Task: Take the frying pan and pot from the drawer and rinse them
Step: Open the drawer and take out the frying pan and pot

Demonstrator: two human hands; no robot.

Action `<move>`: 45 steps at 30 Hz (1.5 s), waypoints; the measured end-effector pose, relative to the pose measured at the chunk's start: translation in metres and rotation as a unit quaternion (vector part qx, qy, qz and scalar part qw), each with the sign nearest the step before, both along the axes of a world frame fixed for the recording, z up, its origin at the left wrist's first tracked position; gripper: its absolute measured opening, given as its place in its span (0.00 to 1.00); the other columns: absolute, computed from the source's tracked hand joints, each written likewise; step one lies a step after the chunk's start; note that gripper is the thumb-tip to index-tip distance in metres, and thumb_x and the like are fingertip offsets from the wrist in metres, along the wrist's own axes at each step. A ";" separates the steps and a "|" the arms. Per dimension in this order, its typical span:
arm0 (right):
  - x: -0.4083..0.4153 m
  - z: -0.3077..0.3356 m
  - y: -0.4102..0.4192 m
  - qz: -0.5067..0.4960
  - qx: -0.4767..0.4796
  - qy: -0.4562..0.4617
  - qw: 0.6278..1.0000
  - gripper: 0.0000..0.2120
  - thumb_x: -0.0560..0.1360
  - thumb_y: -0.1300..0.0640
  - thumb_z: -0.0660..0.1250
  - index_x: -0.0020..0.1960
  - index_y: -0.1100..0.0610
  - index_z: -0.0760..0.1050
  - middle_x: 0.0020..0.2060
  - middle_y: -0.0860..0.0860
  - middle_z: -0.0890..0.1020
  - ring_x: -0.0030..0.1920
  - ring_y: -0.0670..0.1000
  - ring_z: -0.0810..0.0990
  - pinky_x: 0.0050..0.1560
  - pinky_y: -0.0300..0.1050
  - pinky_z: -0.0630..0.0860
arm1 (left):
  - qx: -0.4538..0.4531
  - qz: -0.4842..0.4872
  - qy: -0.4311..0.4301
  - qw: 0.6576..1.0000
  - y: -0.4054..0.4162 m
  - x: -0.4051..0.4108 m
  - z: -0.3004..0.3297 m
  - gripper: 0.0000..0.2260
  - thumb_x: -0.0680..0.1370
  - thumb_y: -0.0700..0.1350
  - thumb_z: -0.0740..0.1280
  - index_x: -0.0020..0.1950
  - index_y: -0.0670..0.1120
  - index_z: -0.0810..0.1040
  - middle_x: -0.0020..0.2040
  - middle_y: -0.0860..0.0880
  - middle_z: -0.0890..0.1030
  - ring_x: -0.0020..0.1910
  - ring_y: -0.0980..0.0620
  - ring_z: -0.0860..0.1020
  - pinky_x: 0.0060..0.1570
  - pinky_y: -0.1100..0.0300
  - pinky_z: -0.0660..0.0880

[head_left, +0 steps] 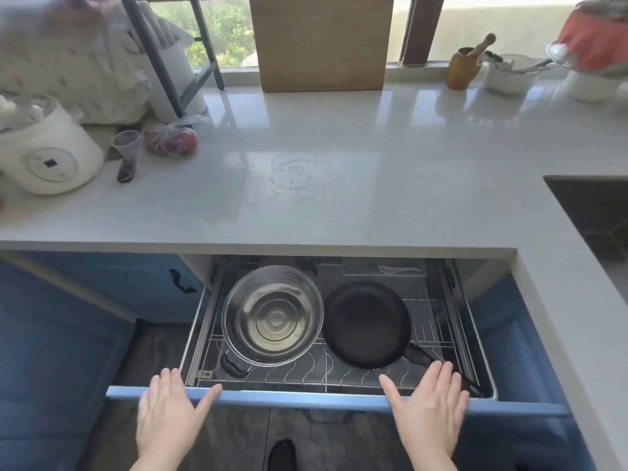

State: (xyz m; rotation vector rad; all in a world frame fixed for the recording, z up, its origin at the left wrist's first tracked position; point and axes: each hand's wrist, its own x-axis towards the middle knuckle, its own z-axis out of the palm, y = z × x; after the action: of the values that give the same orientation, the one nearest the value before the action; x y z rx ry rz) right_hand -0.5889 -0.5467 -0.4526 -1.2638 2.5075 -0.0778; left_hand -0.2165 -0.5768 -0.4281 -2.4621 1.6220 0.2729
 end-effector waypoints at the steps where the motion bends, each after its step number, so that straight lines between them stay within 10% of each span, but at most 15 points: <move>1: 0.001 0.001 0.003 -0.002 0.005 -0.007 1.000 0.58 0.68 0.21 0.38 0.68 0.72 0.68 0.67 0.69 0.71 0.68 0.68 0.69 0.68 0.65 0.60 | -0.003 -0.001 -0.003 1.000 0.003 0.001 -0.001 0.51 0.69 0.79 0.45 0.75 0.40 0.66 0.76 0.43 0.67 0.76 0.45 0.62 0.74 0.49 0.58; 18: -0.008 0.004 0.012 0.032 0.054 -0.076 0.995 0.57 0.69 0.22 0.38 0.65 0.71 0.72 0.64 0.67 0.76 0.63 0.67 0.75 0.66 0.60 0.58 | 0.031 -0.007 -0.016 0.999 0.003 0.009 -0.007 0.47 0.67 0.78 0.53 0.67 0.40 0.74 0.67 0.43 0.76 0.67 0.44 0.72 0.67 0.44 0.67; 27: -0.045 0.007 -0.016 0.052 0.074 -0.027 0.996 0.55 0.65 0.22 0.51 0.75 0.65 0.62 0.73 0.59 0.68 0.73 0.60 0.66 0.71 0.59 0.64 | 0.014 -0.172 0.057 0.983 -0.066 -0.066 -0.001 0.63 0.58 0.83 0.33 0.77 0.40 0.64 0.77 0.43 0.64 0.77 0.45 0.61 0.76 0.48 0.54; 30: -0.070 0.006 -0.040 0.076 0.097 -0.044 0.991 0.53 0.70 0.26 0.58 0.79 0.59 0.44 0.79 0.53 0.52 0.79 0.55 0.50 0.77 0.51 0.50 | 0.015 -0.249 0.079 0.965 -0.094 -0.109 -0.007 0.59 0.60 0.81 0.40 0.80 0.43 0.54 0.80 0.46 0.56 0.79 0.48 0.54 0.76 0.55 0.41; 36: -0.101 -0.021 -0.081 0.132 0.124 -0.067 0.981 0.54 0.68 0.32 0.68 0.80 0.54 0.42 0.79 0.50 0.51 0.79 0.55 0.49 0.77 0.50 0.51 | 0.058 -0.376 0.104 0.919 -0.148 -0.175 -0.053 0.54 0.62 0.74 0.68 0.78 0.42 0.61 0.77 0.44 0.64 0.77 0.44 0.61 0.74 0.50 0.51; 45: -0.128 -0.081 -0.118 0.216 0.181 -0.094 0.955 0.62 0.60 0.35 0.77 0.80 0.53 0.42 0.78 0.52 0.54 0.78 0.56 0.52 0.77 0.52 0.53 | 0.170 -0.454 0.125 0.866 -0.212 -0.227 -0.112 0.56 0.70 0.63 0.72 0.79 0.44 0.34 0.79 0.46 0.35 0.78 0.48 0.36 0.73 0.55 0.33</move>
State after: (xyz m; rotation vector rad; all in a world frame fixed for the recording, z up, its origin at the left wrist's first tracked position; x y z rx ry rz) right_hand -0.7170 -0.6643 -0.5337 -1.5229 1.9228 0.3337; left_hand -0.4438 -0.7889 -0.5396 -1.2411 2.3695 0.6576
